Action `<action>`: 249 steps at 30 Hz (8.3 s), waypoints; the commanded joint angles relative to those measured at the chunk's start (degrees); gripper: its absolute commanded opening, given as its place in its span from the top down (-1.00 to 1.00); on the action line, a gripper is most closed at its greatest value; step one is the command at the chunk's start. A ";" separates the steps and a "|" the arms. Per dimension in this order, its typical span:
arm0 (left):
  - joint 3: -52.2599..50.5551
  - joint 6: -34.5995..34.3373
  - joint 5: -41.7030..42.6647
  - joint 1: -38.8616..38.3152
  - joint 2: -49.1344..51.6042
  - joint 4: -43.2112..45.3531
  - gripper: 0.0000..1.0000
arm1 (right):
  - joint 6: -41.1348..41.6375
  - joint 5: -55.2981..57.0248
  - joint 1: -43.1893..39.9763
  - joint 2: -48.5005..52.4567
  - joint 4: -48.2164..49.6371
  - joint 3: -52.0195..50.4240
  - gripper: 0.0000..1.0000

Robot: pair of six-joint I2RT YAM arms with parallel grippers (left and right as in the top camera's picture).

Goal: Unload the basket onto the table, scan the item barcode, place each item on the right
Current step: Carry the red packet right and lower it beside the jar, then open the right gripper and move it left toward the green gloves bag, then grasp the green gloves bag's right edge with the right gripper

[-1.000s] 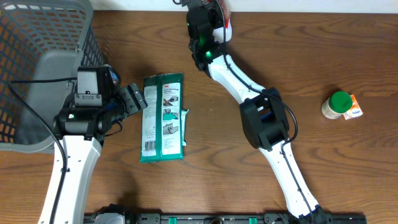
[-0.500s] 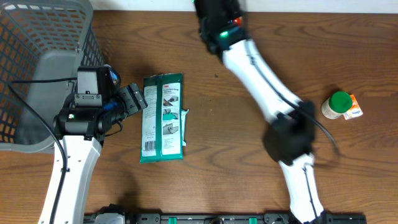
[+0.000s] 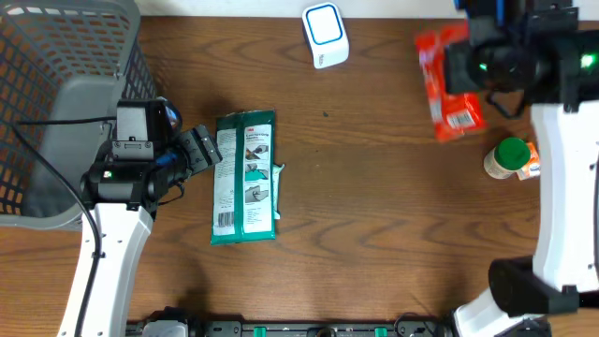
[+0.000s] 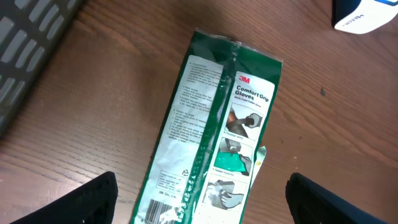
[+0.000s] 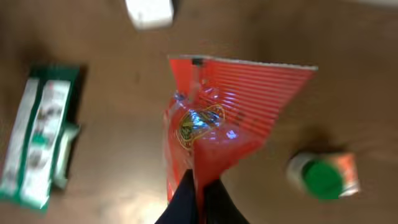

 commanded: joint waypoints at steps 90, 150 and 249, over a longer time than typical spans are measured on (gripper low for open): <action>0.44 0.55 -0.35 0.17 0.11 -0.15 -0.74 | 8.79 14.25 -0.35 0.55 56.65 -68.76 0.96; 0.44 0.55 -0.35 0.17 0.11 -0.15 -0.74 | 22.67 -26.10 29.92 1.03 73.90 -57.75 -0.54; 0.44 0.55 -0.35 0.17 0.11 -0.15 -0.75 | 21.16 -24.04 21.64 11.82 49.05 -47.12 -0.86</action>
